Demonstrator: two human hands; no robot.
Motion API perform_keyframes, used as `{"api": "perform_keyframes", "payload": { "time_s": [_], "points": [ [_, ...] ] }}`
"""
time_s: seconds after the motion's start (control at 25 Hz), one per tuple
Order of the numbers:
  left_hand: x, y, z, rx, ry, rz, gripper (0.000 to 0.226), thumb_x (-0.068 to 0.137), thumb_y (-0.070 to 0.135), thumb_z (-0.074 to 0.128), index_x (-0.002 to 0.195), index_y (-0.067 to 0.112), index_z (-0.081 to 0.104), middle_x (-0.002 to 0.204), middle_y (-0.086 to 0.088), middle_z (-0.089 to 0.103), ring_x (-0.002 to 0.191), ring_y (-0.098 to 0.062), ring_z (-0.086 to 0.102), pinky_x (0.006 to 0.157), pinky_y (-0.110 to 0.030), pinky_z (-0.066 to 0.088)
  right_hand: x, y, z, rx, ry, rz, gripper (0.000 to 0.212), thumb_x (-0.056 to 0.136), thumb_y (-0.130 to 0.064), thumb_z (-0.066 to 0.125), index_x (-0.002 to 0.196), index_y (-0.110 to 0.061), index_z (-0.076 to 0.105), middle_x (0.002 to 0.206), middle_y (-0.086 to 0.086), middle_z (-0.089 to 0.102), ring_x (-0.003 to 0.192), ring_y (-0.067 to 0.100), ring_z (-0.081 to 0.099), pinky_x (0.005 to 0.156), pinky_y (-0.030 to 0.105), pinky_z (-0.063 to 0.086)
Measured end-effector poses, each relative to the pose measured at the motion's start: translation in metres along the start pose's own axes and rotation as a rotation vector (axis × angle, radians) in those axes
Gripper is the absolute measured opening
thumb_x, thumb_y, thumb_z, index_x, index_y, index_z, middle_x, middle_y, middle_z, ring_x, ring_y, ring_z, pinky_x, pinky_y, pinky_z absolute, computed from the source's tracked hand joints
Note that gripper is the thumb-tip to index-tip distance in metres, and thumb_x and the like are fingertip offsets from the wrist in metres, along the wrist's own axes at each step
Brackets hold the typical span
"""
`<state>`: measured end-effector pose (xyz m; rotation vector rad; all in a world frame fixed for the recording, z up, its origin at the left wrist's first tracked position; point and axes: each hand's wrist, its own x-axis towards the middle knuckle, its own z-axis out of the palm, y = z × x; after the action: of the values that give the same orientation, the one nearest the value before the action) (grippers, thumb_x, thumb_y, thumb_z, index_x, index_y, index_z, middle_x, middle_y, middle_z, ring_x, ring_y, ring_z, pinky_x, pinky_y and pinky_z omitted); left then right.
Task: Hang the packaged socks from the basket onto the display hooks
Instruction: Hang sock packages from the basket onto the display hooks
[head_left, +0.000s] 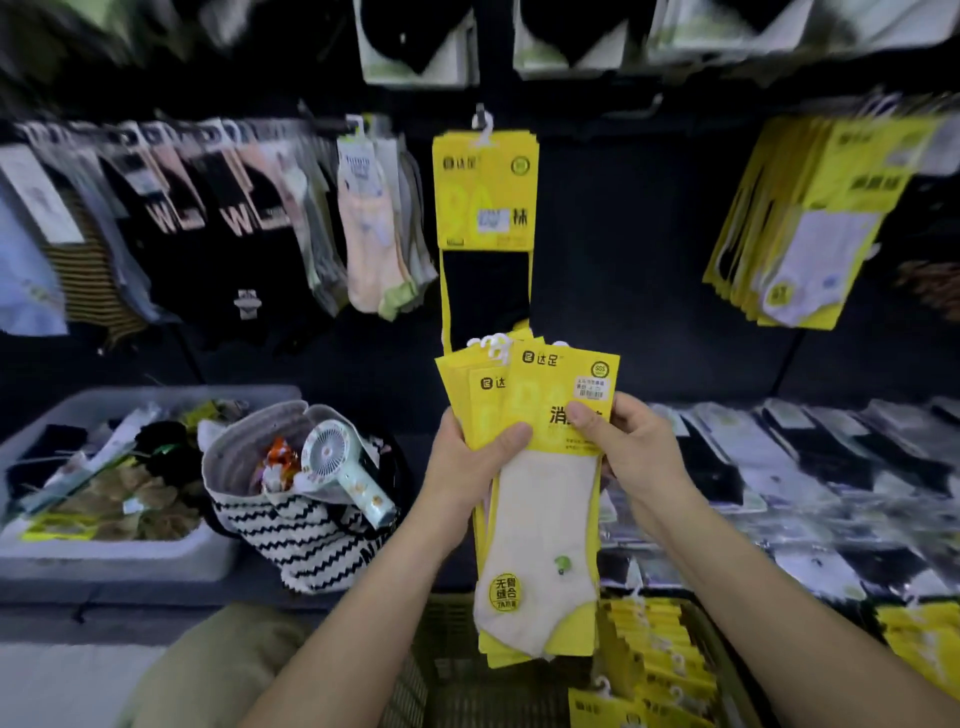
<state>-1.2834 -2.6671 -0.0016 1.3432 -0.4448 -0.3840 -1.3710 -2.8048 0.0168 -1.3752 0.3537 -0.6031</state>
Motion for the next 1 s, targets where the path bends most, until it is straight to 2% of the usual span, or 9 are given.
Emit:
{"api": "perform_keyframes", "payload": {
  "time_s": [0.12, 0.24, 0.32, 0.4, 0.48, 0.6, 0.76, 0.88, 1.0],
  "points": [
    [0.011, 0.027, -0.005, -0.018, 0.026, 0.056, 0.061, 0.046, 0.043, 0.079, 0.100, 0.030, 0.053, 0.100, 0.006, 0.068, 0.082, -0.008, 0.070, 0.061, -0.022, 0.054, 0.013, -0.028, 0.010, -0.071, -0.045, -0.064, 0.016, 0.074, -0.023, 0.071, 0.089, -0.019, 0.068, 0.083, -0.005, 0.073, 0.072, 0.006, 0.069, 0.054, 0.018, 0.052],
    [0.024, 0.053, -0.013, -0.006, 0.068, 0.122, 0.059, 0.048, 0.044, 0.079, 0.099, 0.032, 0.054, 0.096, 0.009, 0.069, 0.081, -0.006, 0.070, 0.059, -0.020, 0.054, 0.038, -0.072, 0.023, -0.236, -0.042, -0.238, 0.007, 0.088, -0.026, 0.061, 0.093, -0.023, 0.065, 0.085, -0.009, 0.069, 0.073, -0.002, 0.064, 0.060, 0.013, 0.049],
    [0.031, 0.068, -0.019, 0.011, 0.070, 0.160, 0.056, 0.048, 0.044, 0.079, 0.097, 0.034, 0.054, 0.090, 0.013, 0.070, 0.079, -0.004, 0.070, 0.057, -0.018, 0.053, 0.053, -0.106, 0.033, -0.404, -0.122, -0.327, 0.010, 0.090, -0.025, 0.058, 0.087, -0.023, 0.067, 0.081, -0.011, 0.068, 0.070, -0.006, 0.061, 0.059, 0.009, 0.046],
    [0.037, 0.079, -0.025, 0.026, 0.063, 0.189, 0.053, 0.051, 0.040, 0.079, 0.097, 0.034, 0.054, 0.088, 0.016, 0.071, 0.079, -0.004, 0.070, 0.056, -0.018, 0.053, 0.064, -0.127, 0.043, -0.497, -0.232, -0.332, 0.011, 0.088, -0.021, 0.062, 0.080, -0.021, 0.070, 0.079, -0.009, 0.069, 0.071, -0.003, 0.063, 0.062, 0.011, 0.049],
    [0.041, 0.086, -0.032, 0.036, 0.047, 0.208, 0.052, 0.054, 0.037, 0.080, 0.098, 0.033, 0.054, 0.088, 0.018, 0.072, 0.080, -0.005, 0.070, 0.057, -0.018, 0.053, 0.070, -0.138, 0.050, -0.445, -0.282, -0.299, 0.007, 0.083, -0.017, 0.068, 0.077, -0.020, 0.072, 0.077, -0.007, 0.072, 0.073, 0.004, 0.067, 0.064, 0.015, 0.052],
    [0.045, 0.089, -0.041, 0.037, 0.027, 0.223, 0.053, 0.056, 0.035, 0.085, 0.099, 0.032, 0.055, 0.090, 0.020, 0.072, 0.080, -0.007, 0.070, 0.057, -0.018, 0.053, 0.079, -0.146, 0.059, -0.378, -0.313, -0.293, 0.010, 0.081, -0.013, 0.069, 0.073, -0.019, 0.071, 0.070, -0.010, 0.071, 0.069, 0.002, 0.066, 0.062, 0.014, 0.050],
    [0.054, 0.086, -0.047, 0.011, 0.053, 0.209, 0.053, 0.054, 0.042, 0.076, 0.100, 0.028, 0.055, 0.088, 0.019, 0.072, 0.078, -0.006, 0.070, 0.057, -0.016, 0.053, 0.089, -0.151, 0.074, -0.423, -0.263, -0.314, 0.015, 0.085, -0.010, 0.065, 0.073, -0.019, 0.067, 0.070, -0.008, 0.069, 0.066, 0.004, 0.063, 0.065, 0.017, 0.051],
    [0.060, 0.085, -0.054, 0.020, 0.127, 0.220, 0.046, 0.058, 0.043, 0.072, 0.097, 0.026, 0.056, 0.083, 0.016, 0.073, 0.075, -0.002, 0.069, 0.055, -0.015, 0.051, 0.098, -0.159, 0.082, -0.406, -0.140, -0.319, 0.016, 0.084, -0.010, 0.066, 0.073, -0.022, 0.068, 0.074, -0.006, 0.067, 0.071, 0.007, 0.061, 0.071, 0.022, 0.052],
    [0.065, 0.093, -0.069, 0.012, 0.203, 0.226, 0.048, 0.056, 0.047, 0.072, 0.096, 0.026, 0.057, 0.090, 0.009, 0.073, 0.080, -0.009, 0.071, 0.062, -0.025, 0.054, 0.112, -0.174, 0.090, -0.380, -0.008, -0.370, 0.013, 0.082, -0.013, 0.070, 0.075, -0.023, 0.066, 0.076, -0.003, 0.068, 0.075, 0.010, 0.064, 0.073, 0.027, 0.054]
  ]
}}
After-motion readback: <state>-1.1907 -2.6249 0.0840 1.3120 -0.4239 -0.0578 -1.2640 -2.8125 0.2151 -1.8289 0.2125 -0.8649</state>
